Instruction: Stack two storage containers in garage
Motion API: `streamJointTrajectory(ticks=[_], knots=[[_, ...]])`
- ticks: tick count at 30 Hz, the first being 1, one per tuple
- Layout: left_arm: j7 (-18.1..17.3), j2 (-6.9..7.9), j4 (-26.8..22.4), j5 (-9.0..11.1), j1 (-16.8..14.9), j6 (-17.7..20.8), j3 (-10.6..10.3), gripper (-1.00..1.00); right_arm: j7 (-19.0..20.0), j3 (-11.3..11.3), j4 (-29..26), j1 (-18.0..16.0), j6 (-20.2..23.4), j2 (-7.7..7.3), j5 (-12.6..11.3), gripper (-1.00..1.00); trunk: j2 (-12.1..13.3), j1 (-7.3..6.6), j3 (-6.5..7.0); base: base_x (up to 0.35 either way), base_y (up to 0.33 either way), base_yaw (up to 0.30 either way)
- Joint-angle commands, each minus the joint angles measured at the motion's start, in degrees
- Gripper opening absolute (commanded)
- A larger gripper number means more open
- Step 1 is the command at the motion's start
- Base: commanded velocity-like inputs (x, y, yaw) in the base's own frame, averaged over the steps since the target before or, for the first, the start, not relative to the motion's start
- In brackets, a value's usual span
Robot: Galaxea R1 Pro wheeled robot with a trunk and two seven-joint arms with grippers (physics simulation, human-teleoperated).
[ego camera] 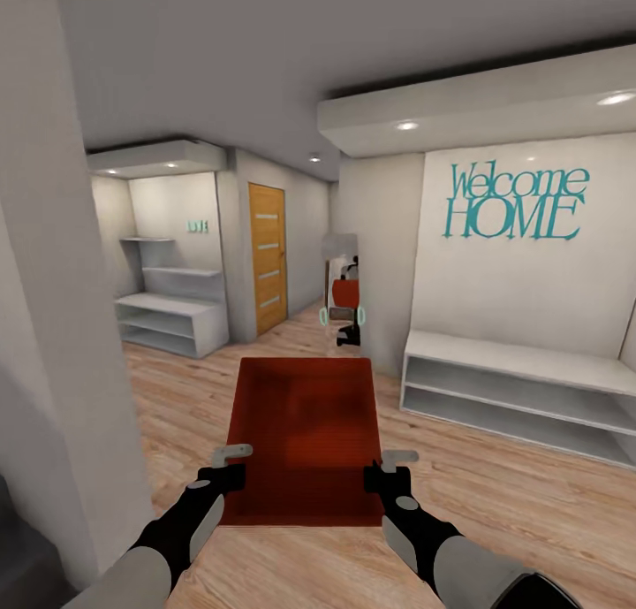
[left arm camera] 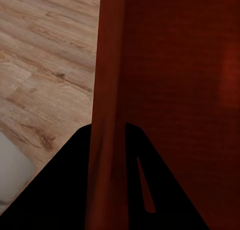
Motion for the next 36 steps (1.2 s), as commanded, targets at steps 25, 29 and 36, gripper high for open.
streamJointTrajectory(ticks=[25,29,36], knots=[[0.8,1.22,-0.3,0.0,-0.1,0.3,1.1,-1.0,0.0,-0.3,3.8,0.0,-0.2,-1.71,-0.7,-1.0,0.0,0.05,-0.01,0.322,-0.015,0.0],[0.8,1.23,-0.3,0.0,-0.1,0.3,1.1,-1.0,0.0,-0.3,3.8,0.0,-0.2,-1.71,-0.7,-1.0,0.0,0.05,-0.01,0.322,-0.08,0.0],[0.8,1.18,-0.3,0.0,-0.1,0.3,1.1,-1.0,0.0,-0.3,3.8,0.0,-0.1,-1.71,-0.7,-1.0,0.0,0.05,-0.01,0.322,-0.082,0.0]])
